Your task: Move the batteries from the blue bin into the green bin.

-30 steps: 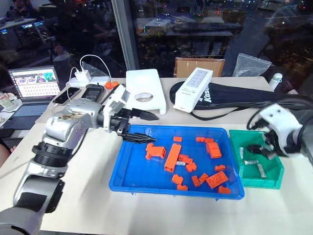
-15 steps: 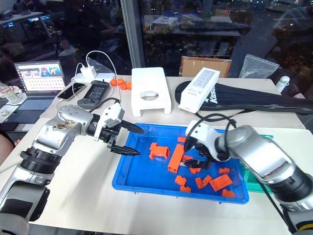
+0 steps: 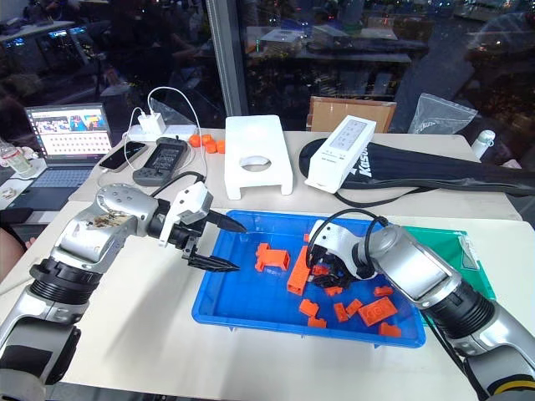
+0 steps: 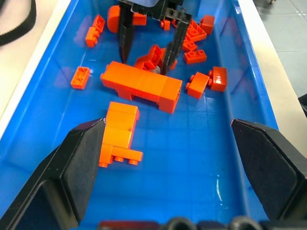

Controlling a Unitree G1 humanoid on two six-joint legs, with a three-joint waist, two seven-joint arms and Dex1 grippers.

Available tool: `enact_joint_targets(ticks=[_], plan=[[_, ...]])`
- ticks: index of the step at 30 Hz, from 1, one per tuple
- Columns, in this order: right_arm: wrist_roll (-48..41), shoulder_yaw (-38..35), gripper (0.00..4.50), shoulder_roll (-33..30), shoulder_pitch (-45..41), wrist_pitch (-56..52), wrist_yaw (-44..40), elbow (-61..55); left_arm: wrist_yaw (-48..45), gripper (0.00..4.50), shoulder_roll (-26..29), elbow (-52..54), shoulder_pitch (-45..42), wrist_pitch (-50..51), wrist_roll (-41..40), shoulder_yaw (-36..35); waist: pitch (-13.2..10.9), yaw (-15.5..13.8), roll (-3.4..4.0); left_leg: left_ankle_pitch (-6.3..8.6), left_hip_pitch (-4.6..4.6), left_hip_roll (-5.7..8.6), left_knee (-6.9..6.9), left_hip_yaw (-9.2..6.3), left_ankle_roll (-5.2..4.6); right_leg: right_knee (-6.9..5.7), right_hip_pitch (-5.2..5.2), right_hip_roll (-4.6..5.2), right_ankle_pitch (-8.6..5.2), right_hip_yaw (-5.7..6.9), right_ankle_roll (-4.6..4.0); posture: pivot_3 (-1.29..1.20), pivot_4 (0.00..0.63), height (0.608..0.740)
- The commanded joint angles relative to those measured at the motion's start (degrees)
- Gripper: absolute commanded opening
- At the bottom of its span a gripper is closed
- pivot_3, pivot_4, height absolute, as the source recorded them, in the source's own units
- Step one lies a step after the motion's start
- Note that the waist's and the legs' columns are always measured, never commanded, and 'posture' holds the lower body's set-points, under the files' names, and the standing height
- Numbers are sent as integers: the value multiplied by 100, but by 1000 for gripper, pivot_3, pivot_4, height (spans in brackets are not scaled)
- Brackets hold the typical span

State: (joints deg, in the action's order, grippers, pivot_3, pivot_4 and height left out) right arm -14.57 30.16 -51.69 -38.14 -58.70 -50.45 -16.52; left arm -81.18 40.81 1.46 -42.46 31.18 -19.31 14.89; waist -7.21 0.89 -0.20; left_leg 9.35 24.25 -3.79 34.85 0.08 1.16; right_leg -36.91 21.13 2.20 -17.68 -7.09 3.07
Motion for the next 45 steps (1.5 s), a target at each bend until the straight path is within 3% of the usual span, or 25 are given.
enact_joint_targets(ticks=[1, 13, 18, 24, 31, 45], plan=[[68, -258, 1856, -202, 17, 110, -187, -132, 32, 4500, 61, 162, -40, -21, -50, -123, 0, 0, 0, 0, 0, 0, 0, 0, 0, 0, 0, 0, 0, 0, 0, 0, 150, 714], [235, -827, 1856, -786, 180, 207, -381, 173, -3, 4500, -113, -60, -146, -183, 31, -23, 0, -1, -1, 0, -3, 0, 0, 0, 0, 1, -2, 0, -2, 0, 3, 0, 150, 714], [361, -965, 1856, -763, 178, 161, -288, 235, -24, 4500, -152, -110, -163, -237, 52, -1, 0, 0, -1, 0, -2, 0, 1, 1, 0, 1, -2, -1, -2, -1, 3, 0, 150, 714], [127, -1084, 1856, -552, -37, -246, -311, -521, -48, 4500, -149, -98, -156, -224, 53, -6, 0, 9, -1, 0, -3, -1, -2, 0, 0, 0, -1, -1, -2, 0, 3, 0, 150, 714], [89, -836, 1856, -370, -23, -413, -302, -968, -70, 4500, -189, -80, -153, -214, 79, -2, 0, -21, -1, 0, -1, 1, 2, -1, 0, 0, -3, -1, -4, 0, 6, 0, 150, 714], [452, -293, 1856, -78, 225, -227, -145, -512, -70, 4500, -135, -28, -144, -163, 92, -26, 1, 10, -3, 0, -4, -1, 0, -2, 0, -3, -2, -2, -4, 0, 6, 0, 150, 714]])
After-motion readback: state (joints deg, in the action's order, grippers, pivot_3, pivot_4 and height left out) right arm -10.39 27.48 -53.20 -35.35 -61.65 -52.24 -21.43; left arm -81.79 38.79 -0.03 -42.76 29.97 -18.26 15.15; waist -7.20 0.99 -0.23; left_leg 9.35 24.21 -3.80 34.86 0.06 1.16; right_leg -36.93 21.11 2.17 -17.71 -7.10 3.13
